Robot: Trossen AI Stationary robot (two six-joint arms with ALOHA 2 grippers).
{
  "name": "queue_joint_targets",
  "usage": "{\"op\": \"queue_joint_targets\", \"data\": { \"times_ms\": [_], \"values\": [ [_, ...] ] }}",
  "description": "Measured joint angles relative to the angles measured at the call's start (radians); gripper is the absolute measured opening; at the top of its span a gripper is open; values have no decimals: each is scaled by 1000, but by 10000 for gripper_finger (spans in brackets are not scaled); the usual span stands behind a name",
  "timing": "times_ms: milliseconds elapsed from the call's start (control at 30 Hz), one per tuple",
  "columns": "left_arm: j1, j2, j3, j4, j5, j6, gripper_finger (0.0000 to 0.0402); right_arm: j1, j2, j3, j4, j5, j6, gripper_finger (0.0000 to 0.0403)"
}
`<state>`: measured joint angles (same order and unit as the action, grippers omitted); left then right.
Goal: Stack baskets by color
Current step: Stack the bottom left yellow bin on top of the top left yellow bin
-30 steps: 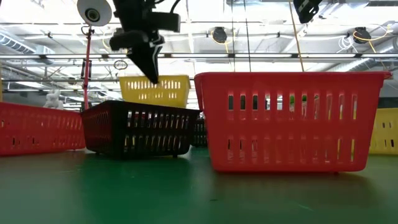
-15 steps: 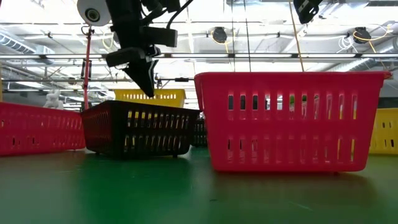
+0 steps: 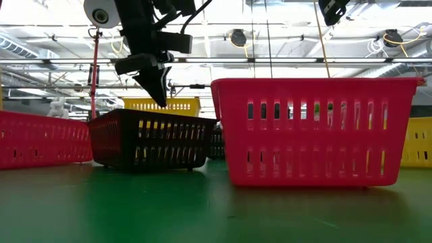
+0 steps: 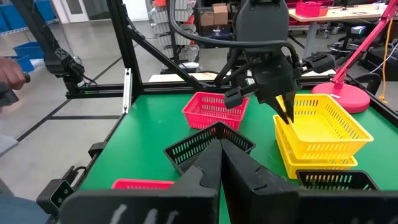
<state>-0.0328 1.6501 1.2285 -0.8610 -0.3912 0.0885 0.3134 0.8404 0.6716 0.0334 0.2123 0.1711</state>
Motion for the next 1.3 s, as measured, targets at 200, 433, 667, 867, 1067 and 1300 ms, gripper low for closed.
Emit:
{"op": "queue_joint_targets", "data": {
  "times_ms": [200,433,667,867,1067,1300],
  "values": [
    [0,0,0,1,8,3,15,0,0,0,0,0,0,0],
    [0,1,0,2,7,3,42,0,0,0,0,0,0,0],
    [0,1,-24,28,3,5,35,0,0,0,0,0,0,0],
    [0,2,-113,123,-23,27,58,0,0,0,0,0,0,0],
    [0,2,-133,144,-55,-31,111,0,0,0,0,0,0,0],
    [0,2,-128,161,-45,-97,170,0,0,0,0,0,0,0]
  ]
}}
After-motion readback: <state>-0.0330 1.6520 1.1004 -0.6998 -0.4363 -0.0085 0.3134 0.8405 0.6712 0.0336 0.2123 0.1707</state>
